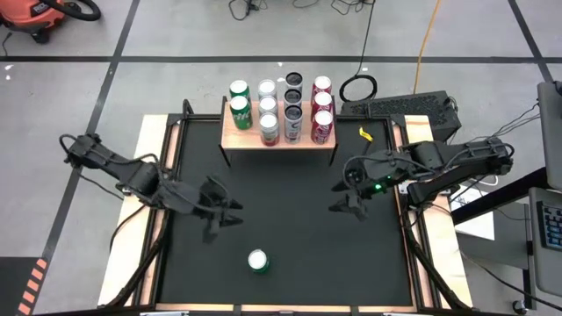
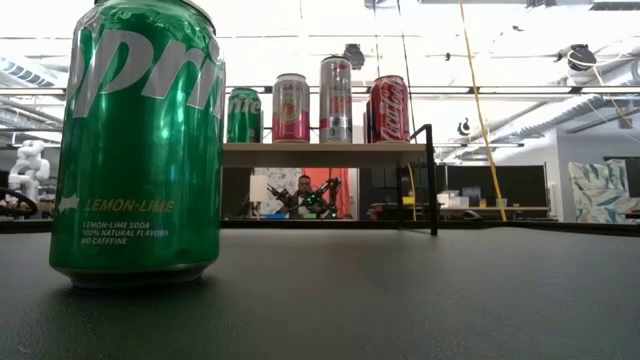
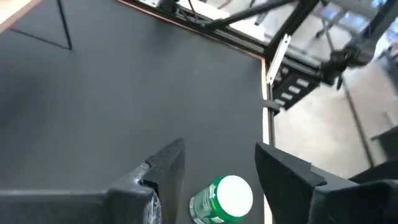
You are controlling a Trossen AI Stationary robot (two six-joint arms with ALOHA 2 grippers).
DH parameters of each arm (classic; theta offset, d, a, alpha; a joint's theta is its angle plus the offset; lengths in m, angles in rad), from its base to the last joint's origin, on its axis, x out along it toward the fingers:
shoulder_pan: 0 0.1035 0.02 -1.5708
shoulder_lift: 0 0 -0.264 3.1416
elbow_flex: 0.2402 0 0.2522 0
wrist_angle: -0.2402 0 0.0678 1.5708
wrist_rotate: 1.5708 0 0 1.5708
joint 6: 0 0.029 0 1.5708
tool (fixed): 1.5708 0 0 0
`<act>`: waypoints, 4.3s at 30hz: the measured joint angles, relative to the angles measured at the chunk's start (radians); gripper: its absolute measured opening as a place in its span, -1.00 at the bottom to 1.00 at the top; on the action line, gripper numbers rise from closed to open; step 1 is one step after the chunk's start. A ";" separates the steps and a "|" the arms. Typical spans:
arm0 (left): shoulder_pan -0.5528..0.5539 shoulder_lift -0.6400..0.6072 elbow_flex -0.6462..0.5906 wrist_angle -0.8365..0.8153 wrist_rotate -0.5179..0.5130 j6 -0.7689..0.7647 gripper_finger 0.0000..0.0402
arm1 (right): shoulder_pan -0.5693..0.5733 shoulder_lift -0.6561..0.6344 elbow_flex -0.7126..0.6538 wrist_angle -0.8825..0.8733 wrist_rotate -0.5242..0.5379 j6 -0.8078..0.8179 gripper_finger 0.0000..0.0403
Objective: Place canned beverage on shelf
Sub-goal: Put the green soda can aligned with the other green soda cans on the shelf
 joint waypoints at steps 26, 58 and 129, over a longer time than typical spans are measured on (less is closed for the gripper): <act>-0.052 0.319 0.113 0.006 0.278 0.014 0.37 | 0.103 -0.064 0.000 -0.234 0.063 -0.035 0.65; -0.115 0.529 0.112 0.017 0.126 0.091 0.75 | 0.102 -0.064 0.000 -0.234 0.123 -0.084 0.65; 0.031 0.624 0.556 -0.346 0.169 0.160 0.42 | 0.102 -0.039 0.000 0.076 0.164 -0.137 0.65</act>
